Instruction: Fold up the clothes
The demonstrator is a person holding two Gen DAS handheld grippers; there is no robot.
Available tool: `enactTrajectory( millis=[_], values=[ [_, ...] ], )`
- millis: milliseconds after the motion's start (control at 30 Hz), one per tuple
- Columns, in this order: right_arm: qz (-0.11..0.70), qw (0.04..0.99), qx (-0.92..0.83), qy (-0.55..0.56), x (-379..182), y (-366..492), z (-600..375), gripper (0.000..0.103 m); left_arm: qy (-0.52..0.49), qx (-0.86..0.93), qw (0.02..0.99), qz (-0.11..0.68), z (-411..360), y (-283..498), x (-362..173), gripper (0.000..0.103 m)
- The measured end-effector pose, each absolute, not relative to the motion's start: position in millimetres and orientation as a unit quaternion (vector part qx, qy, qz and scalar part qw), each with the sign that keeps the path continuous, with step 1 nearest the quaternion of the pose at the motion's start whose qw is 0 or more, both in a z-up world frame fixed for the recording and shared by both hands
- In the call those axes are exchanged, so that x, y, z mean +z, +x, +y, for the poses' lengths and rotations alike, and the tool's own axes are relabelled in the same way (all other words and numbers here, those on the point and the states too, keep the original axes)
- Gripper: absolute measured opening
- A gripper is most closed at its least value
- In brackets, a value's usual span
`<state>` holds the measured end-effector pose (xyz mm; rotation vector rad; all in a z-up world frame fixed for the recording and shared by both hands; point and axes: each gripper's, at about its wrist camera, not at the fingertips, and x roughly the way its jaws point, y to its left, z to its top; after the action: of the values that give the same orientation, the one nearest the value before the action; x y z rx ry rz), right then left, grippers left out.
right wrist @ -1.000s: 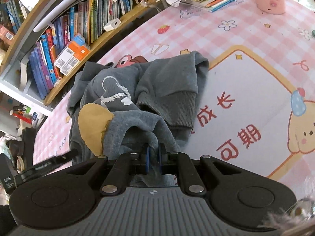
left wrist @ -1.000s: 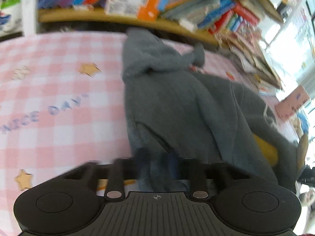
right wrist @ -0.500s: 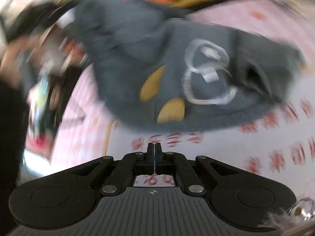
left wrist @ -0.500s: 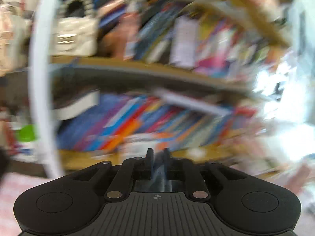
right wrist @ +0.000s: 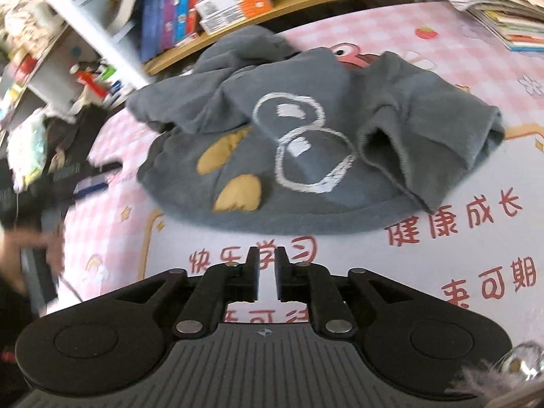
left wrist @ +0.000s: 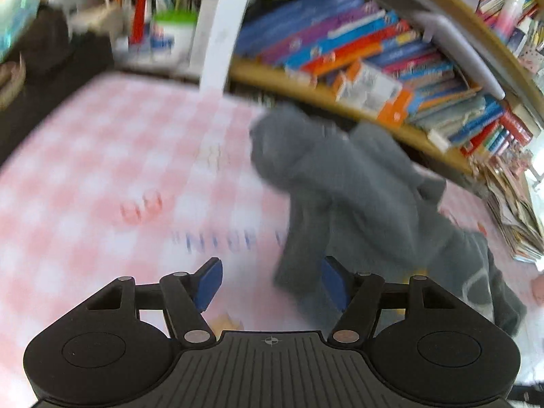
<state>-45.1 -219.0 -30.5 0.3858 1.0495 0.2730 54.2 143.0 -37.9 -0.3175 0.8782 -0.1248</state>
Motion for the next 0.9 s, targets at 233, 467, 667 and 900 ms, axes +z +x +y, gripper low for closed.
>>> enactTrajectory(
  millis=[233,467,667,900],
  values=[
    [0.486,0.849,0.124,0.167,-26,-52,-215,0.021,-0.166,-0.07,0.877,0.446,130,68,-56,0.061],
    [0.474,0.855,0.08,0.194,-24,-76,-227,0.022,-0.175,-0.068,0.875,0.447,119,85,-61,0.04],
    [0.472,0.854,0.058,0.211,-27,-91,-230,0.023,-0.202,-0.103,0.869,0.439,118,86,-64,0.016],
    [0.455,0.863,0.041,0.216,-22,-83,-246,0.023,-0.18,-0.102,0.943,0.262,142,28,22,0.004]
  ],
)
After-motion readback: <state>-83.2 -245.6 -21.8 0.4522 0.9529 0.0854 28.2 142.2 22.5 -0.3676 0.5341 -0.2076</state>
